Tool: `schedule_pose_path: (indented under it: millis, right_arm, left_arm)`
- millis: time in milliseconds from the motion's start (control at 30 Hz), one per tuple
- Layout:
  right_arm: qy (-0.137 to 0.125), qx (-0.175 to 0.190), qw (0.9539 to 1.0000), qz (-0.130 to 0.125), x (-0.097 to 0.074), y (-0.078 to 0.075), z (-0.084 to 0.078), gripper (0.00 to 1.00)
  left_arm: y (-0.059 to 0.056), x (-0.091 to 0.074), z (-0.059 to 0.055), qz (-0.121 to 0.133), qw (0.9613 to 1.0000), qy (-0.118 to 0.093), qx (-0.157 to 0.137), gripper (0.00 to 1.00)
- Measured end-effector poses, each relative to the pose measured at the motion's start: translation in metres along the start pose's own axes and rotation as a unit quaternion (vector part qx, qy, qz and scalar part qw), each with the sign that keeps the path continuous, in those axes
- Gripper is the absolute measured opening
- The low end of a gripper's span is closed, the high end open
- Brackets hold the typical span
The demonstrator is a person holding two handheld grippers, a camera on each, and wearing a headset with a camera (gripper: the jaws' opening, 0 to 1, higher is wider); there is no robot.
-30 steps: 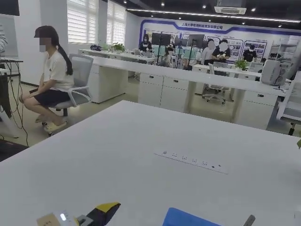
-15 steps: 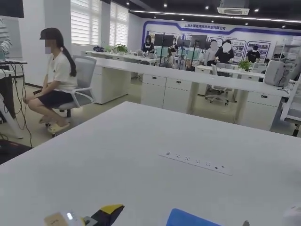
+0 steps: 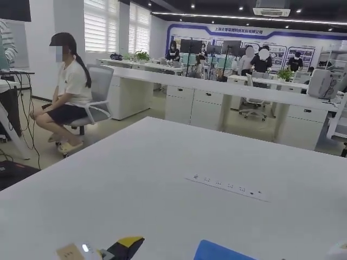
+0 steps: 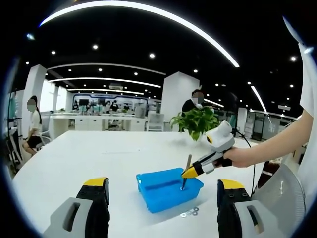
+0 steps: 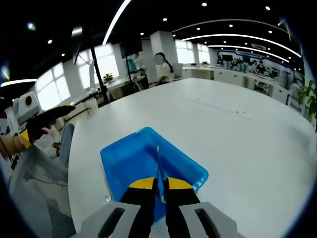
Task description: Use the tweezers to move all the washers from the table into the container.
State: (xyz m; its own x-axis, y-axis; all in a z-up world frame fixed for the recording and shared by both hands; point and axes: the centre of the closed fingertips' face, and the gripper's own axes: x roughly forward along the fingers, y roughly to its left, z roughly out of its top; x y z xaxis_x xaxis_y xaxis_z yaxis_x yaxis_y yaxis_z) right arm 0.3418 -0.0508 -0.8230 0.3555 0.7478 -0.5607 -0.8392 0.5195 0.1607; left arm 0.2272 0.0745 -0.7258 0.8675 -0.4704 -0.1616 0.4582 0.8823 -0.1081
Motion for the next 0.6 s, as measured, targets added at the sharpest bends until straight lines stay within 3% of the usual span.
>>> schedule_pose_path:
  millis: [233, 600]
  right_arm:
    - [-0.014, -0.002, 0.9999, -0.001, -0.007, 0.004, 0.007, 0.04]
    - [-0.076, -0.007, 0.9970, 0.014, -0.036, 0.030, 0.039, 0.04]
  left_arm:
    - [-0.001, 0.001, -0.002, -0.004, 1.0000, 0.006, 0.000, 0.92]
    - [0.004, 0.000, -0.007, 0.010, 0.9997, 0.021, 0.003, 0.91]
